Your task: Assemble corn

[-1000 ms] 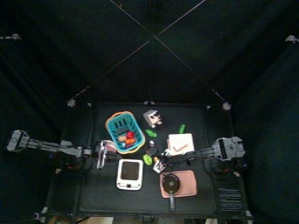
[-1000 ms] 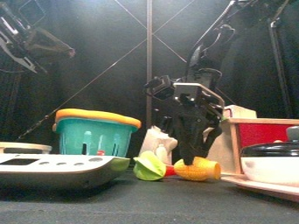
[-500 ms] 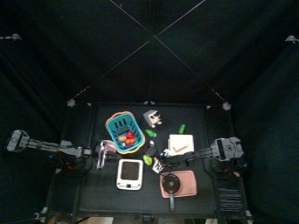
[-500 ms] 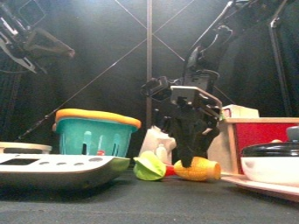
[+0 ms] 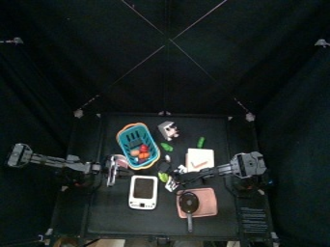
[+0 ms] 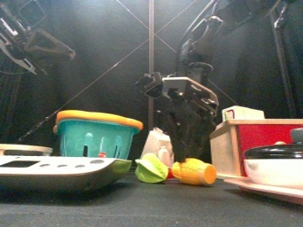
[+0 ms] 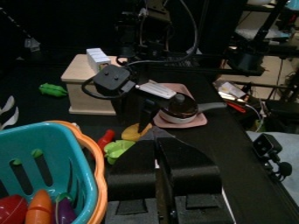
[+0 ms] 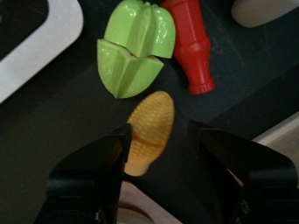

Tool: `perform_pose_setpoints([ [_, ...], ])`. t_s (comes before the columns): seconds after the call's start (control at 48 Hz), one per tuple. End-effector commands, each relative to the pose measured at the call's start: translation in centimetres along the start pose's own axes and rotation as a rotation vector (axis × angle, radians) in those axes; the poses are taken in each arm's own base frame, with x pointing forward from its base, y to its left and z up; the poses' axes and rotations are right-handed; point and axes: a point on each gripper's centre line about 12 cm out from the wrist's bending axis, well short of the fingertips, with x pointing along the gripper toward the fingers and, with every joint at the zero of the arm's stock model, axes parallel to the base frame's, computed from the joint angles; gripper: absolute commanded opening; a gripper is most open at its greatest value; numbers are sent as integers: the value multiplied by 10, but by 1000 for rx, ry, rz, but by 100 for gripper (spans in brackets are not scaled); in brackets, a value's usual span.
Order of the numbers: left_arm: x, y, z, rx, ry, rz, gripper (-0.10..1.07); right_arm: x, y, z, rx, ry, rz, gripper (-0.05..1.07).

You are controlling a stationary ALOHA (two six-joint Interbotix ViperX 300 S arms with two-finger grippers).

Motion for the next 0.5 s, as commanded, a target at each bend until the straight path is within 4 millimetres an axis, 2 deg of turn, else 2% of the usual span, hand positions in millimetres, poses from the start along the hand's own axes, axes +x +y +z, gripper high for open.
perform_pose_setpoints([
  [0.0, 2, -1, 7, -2, -24, -2, 30, -9, 4, 6, 6, -22, 24, 87],
  [0.479, 1, 0, 6, -7, -21, 0, 30, 7, 9, -6, 47, 23, 60, 87],
])
